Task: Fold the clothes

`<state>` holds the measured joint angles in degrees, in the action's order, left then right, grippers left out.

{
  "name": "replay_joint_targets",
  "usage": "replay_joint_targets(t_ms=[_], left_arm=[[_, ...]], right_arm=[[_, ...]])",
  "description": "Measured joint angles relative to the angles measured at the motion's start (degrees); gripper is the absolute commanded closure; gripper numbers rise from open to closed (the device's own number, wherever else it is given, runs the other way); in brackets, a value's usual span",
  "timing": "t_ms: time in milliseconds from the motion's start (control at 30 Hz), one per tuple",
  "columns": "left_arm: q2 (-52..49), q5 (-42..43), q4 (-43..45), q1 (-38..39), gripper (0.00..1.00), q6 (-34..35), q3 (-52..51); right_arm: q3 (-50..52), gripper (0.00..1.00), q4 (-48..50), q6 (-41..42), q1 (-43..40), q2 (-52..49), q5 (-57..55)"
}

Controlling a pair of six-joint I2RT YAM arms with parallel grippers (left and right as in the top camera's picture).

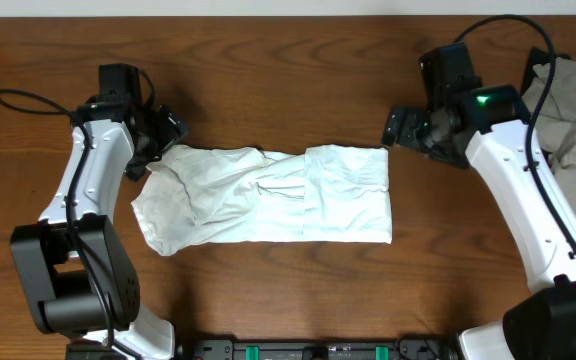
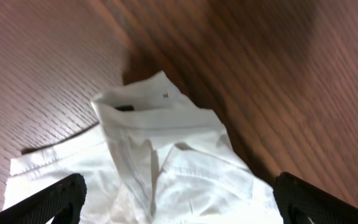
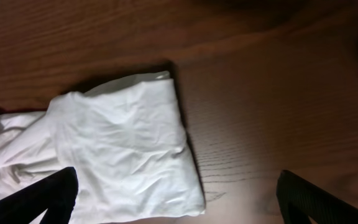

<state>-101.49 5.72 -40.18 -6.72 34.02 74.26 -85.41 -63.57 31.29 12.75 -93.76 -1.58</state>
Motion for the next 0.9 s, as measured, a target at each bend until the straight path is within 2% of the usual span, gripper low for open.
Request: replay_joint_targets(t_ms=[200, 333, 500, 733, 900], left_arm=[[0.00, 4.63, 1.73, -4.48, 0.02, -8.50, 0.02], [0.00, 15.37, 1.03, -14.45, 0.02, -16.28, 0.02], [0.00, 20.90, -0.46, -24.15, 0.02, -24.15, -0.09], [-0.04, 23.82, 1.31, -24.70, 0.02, -35.58, -5.88], [-0.63, 24.37, 1.20, -25.42, 0.02, -39.52, -10.19]], right_arm=[[0.00, 0.01, -1.03, -2.45, -7.34, 0.00, 0.74], [0.02, 0.01, -2.73, -4.76, -13.73, 0.00, 3.08], [0.02, 0.01, -2.73, -7.28, -18.14, 0.00, 6.64], [0.02, 0.01, -2.32, -9.38, -17.86, 0.00, 8.61], [0.02, 0.01, -2.32, -11.13, -16.96, 0.00, 9.14]])
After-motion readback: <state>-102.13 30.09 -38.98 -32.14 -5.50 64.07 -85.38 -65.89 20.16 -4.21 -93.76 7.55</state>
